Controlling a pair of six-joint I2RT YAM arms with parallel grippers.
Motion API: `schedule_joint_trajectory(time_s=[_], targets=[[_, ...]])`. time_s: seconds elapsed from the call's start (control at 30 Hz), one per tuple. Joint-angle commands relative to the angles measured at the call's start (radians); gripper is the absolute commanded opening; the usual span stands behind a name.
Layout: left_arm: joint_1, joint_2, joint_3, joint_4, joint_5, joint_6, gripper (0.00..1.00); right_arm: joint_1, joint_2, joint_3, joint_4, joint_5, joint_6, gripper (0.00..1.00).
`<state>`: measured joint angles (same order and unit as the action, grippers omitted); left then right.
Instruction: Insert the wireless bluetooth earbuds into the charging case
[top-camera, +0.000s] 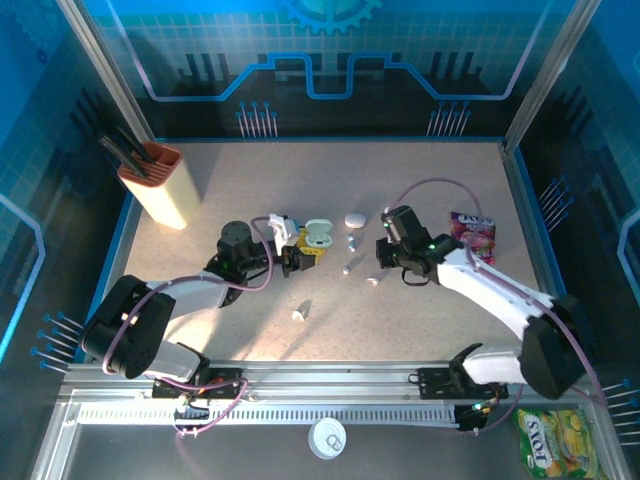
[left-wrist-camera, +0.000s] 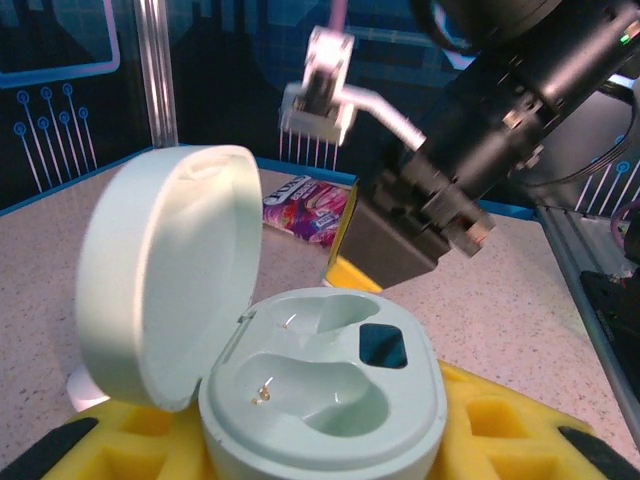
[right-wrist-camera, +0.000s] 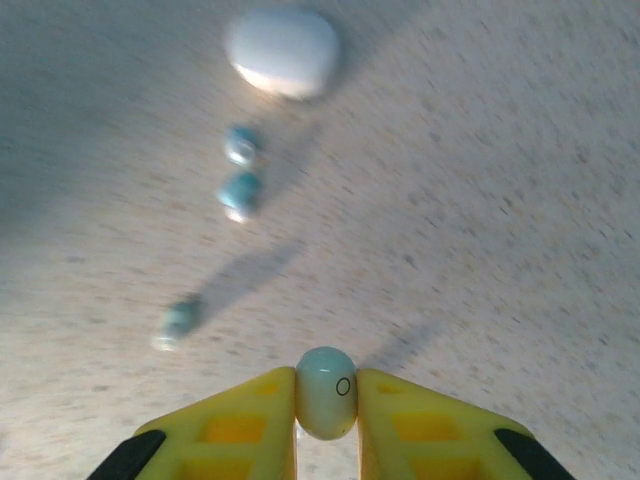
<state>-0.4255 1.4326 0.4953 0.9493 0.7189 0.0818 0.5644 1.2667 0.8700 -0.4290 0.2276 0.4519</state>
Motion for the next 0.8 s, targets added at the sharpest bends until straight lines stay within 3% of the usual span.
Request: schedule_joint_trajectory(time_s=[0.0,0.3,0.77], targets=[[-0.011,0.009,0.037,0.009,0.019,0.027,0.36,0.037,-0.094,-0.023,0.126,-0.141,-0.127,0.19],[-0.024,0.034,0.052,0.028,0.079,0.027,0.36,0.146,-0.210,0.039,0.159,-0.256,-0.295,0.18],[-0.029,-0.006,0.051,-0.052,0.105,0.079,0.36,0.220,-0.073,0.165,0.173,-0.266,-0.354,0.18]])
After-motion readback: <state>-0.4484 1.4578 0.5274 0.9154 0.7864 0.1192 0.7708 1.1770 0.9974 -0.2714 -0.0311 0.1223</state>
